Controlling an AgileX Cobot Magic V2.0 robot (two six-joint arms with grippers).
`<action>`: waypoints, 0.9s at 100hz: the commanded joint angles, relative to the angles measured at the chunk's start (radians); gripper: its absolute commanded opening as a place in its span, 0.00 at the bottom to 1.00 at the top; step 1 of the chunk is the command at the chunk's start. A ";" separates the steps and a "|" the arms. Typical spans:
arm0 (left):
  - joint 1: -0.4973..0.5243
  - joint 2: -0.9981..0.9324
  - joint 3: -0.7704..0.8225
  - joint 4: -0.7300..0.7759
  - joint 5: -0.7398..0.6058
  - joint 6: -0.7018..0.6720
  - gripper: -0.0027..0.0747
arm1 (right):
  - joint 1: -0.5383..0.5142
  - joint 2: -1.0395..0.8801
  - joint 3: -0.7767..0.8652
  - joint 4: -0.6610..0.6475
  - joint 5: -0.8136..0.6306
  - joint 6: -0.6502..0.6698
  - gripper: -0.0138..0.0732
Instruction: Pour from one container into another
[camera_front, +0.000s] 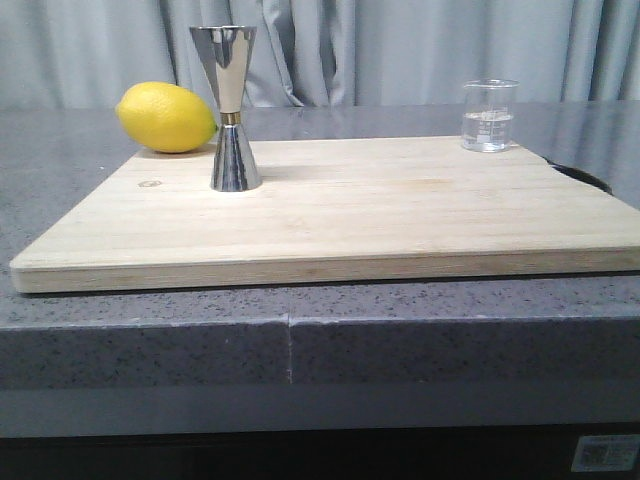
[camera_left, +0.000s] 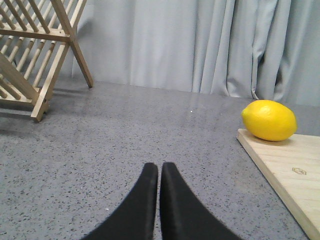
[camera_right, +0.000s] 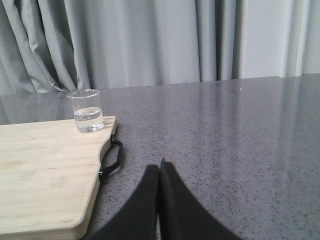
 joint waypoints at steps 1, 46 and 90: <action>-0.006 -0.021 0.029 0.002 -0.075 -0.005 0.01 | -0.007 -0.021 0.005 -0.010 -0.073 -0.003 0.08; -0.006 -0.021 0.029 0.002 -0.075 -0.005 0.01 | -0.007 -0.021 0.005 -0.010 -0.073 -0.003 0.08; -0.006 -0.021 0.025 -0.048 -0.102 -0.005 0.01 | -0.007 -0.021 0.005 -0.010 -0.145 -0.003 0.08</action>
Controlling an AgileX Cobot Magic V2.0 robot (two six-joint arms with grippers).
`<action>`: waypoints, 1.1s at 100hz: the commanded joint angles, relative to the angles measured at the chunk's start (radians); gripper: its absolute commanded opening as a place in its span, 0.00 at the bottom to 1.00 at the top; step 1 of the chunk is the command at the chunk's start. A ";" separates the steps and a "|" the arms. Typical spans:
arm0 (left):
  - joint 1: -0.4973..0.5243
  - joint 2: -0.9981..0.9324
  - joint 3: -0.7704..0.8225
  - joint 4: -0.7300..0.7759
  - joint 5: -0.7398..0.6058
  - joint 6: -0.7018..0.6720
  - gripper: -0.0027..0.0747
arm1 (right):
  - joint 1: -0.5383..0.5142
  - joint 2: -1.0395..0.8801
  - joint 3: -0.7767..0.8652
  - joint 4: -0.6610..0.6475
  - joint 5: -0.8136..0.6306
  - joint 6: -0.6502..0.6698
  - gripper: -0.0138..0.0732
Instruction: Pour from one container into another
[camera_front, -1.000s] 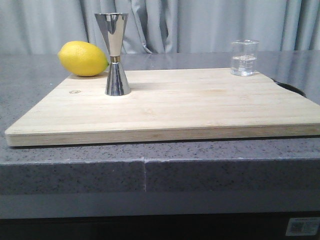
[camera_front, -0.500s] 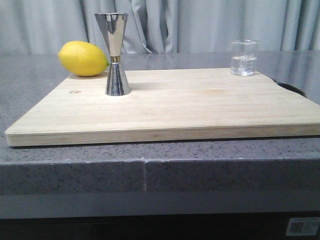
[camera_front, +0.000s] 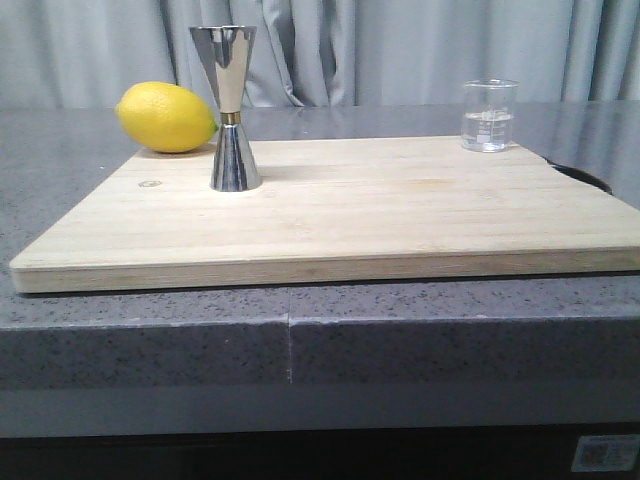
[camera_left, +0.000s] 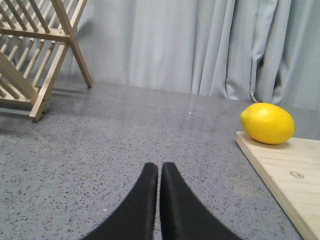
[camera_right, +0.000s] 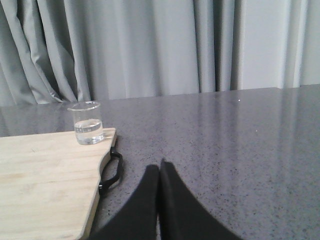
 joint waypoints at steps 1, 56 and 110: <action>-0.006 -0.021 0.025 -0.030 -0.100 -0.005 0.01 | -0.007 -0.021 0.005 -0.010 -0.098 -0.003 0.08; -0.006 0.145 -0.288 -0.109 0.036 -0.005 0.01 | -0.007 0.063 -0.283 0.037 0.106 -0.003 0.08; -0.006 0.692 -1.000 -0.132 0.527 0.005 0.01 | -0.007 0.609 -0.935 0.037 0.457 -0.003 0.08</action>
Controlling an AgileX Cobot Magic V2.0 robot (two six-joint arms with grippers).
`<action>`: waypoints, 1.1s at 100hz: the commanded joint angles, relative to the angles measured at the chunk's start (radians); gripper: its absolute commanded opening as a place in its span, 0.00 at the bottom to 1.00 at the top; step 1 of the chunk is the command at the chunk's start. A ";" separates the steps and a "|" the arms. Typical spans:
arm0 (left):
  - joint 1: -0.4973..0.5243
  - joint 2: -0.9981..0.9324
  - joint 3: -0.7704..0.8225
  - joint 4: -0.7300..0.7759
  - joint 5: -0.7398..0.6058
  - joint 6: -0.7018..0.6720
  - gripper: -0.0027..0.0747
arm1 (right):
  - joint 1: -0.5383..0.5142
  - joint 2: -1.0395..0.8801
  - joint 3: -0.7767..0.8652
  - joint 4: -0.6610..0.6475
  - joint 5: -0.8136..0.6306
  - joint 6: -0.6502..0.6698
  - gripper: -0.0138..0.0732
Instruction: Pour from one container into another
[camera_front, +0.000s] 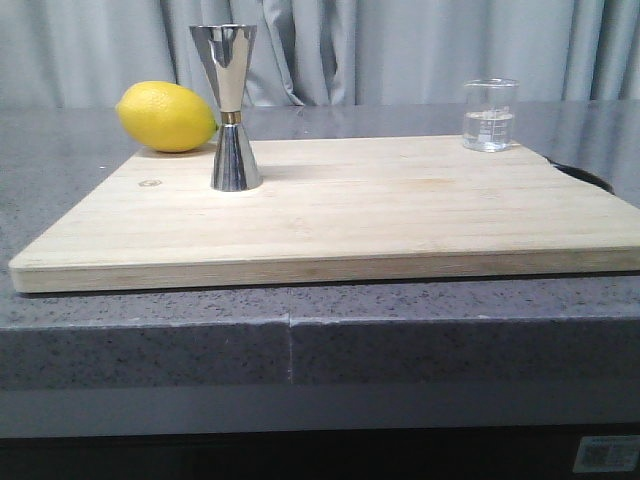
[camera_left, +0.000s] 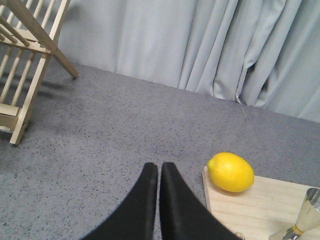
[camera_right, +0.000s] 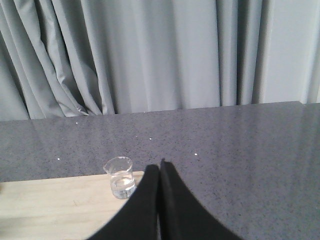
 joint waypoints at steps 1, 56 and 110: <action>-0.006 0.066 -0.099 -0.012 -0.035 0.003 0.01 | -0.007 0.090 -0.129 0.003 -0.012 -0.004 0.08; -0.006 0.266 -0.138 -0.012 -0.049 0.003 0.01 | -0.005 0.333 -0.261 0.003 0.008 -0.004 0.08; -0.006 0.380 -0.138 -0.088 -0.205 0.146 0.04 | -0.005 0.440 -0.261 0.003 -0.036 -0.007 0.09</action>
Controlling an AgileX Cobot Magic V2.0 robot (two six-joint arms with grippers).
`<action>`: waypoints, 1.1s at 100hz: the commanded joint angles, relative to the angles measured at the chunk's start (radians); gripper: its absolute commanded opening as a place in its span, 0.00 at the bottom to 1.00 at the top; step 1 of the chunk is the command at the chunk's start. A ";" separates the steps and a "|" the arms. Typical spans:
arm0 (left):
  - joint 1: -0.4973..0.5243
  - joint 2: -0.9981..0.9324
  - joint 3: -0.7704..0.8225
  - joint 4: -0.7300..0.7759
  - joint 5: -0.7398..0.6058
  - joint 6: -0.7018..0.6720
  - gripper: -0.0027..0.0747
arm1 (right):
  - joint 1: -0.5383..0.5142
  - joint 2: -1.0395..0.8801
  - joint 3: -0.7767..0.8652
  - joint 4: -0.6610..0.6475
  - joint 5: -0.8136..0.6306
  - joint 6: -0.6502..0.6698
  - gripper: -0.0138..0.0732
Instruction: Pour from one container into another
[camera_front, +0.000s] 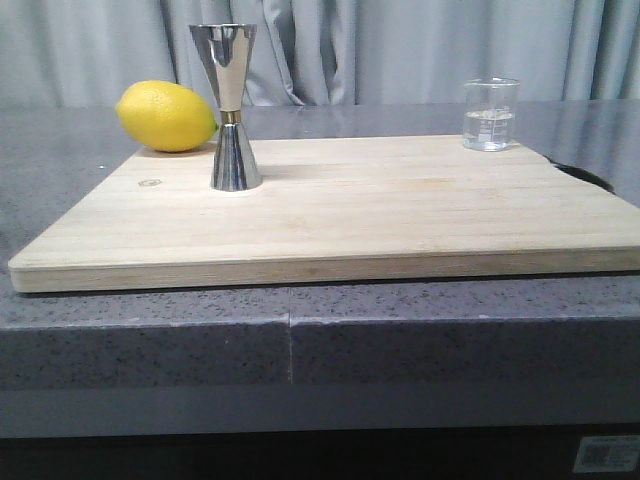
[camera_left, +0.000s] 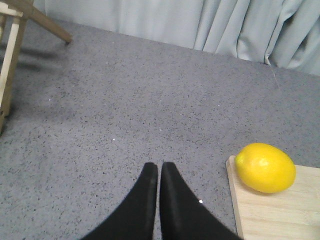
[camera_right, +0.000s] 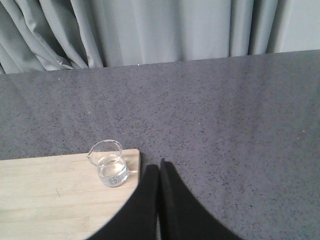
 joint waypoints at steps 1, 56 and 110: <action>-0.006 0.004 -0.036 -0.059 -0.113 0.063 0.04 | -0.005 0.015 -0.034 0.003 -0.085 -0.007 0.09; -0.008 0.078 -0.036 -0.160 -0.223 0.204 0.89 | -0.005 0.100 -0.034 -0.044 -0.175 -0.007 0.93; -0.107 0.110 -0.030 -0.308 -0.269 0.521 0.86 | 0.035 0.152 -0.034 -0.066 -0.169 -0.007 0.93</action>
